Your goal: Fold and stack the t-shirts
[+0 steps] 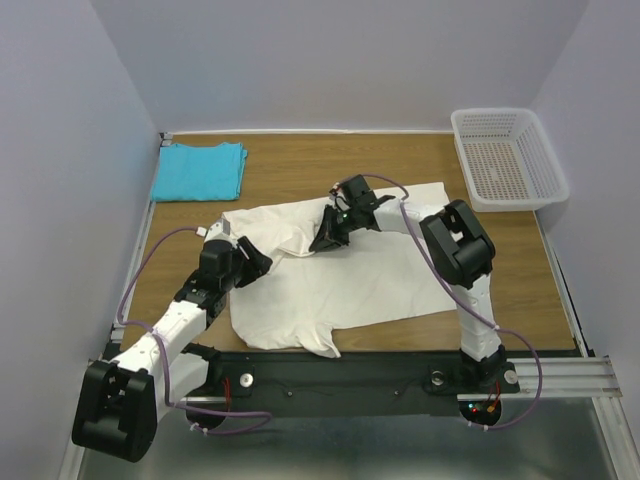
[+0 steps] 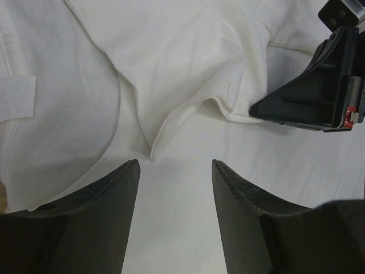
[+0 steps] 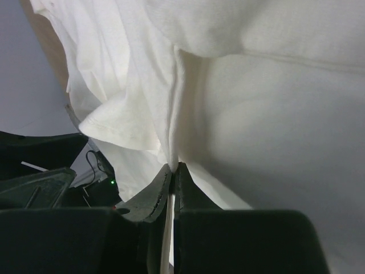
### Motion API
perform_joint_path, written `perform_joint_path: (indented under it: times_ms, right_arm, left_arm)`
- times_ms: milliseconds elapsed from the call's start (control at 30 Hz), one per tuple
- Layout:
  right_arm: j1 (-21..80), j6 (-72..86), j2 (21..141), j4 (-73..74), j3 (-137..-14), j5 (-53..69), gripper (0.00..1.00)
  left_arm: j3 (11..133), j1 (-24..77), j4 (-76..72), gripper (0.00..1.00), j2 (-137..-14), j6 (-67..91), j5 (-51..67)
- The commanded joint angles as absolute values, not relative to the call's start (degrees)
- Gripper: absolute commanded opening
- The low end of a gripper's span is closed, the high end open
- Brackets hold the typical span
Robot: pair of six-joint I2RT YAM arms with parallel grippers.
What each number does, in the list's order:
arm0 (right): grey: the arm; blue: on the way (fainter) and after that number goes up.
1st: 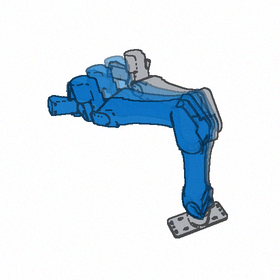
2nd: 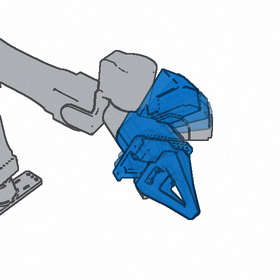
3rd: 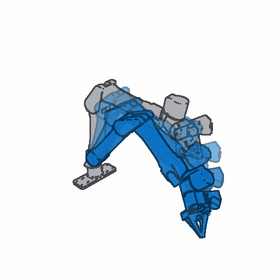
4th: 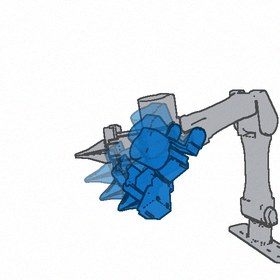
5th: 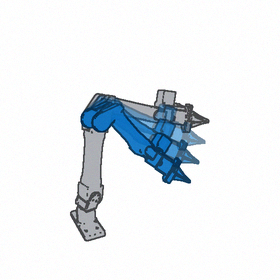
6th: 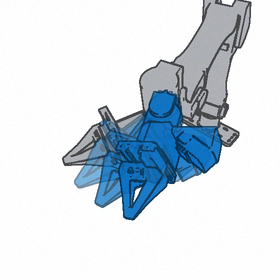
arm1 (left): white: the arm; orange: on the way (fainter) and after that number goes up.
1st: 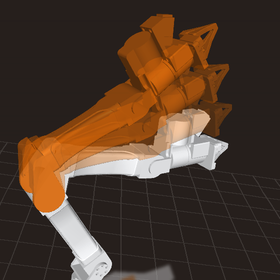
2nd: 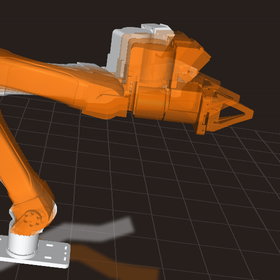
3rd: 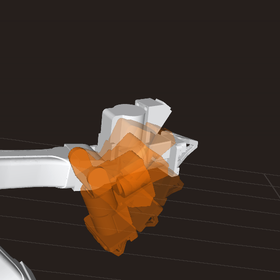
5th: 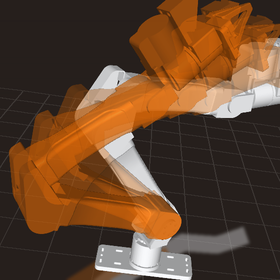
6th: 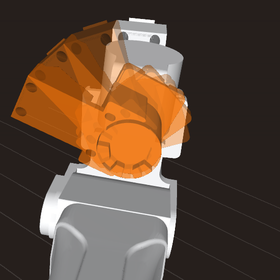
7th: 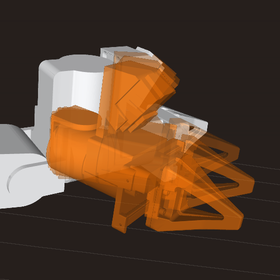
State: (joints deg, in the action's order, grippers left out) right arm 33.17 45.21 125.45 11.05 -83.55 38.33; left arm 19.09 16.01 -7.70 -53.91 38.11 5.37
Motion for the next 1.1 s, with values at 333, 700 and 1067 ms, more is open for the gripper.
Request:
perform_joint_path:
  times_ms: [333, 700, 1067]
  right_arm:
    - [30.59, 39.29, 121.55, 9.14, -83.67, 39.64, 0.07]
    - [30.32, 35.51, 121.03, 10.46, -83.50, 39.11, 0.36]
    - [24.44, 7.86, 110.50, 20.30, -87.19, 39.20, 0.63]
  left_arm:
    - [18.19, 15.73, -12.04, 0.64, -56.34, 36.74, 6.15]
    - [19.07, 15.82, -11.95, 0.64, -56.95, 35.86, 5.89]
    - [23.90, 15.56, -9.49, 0.65, -54.05, 32.52, 1.49]
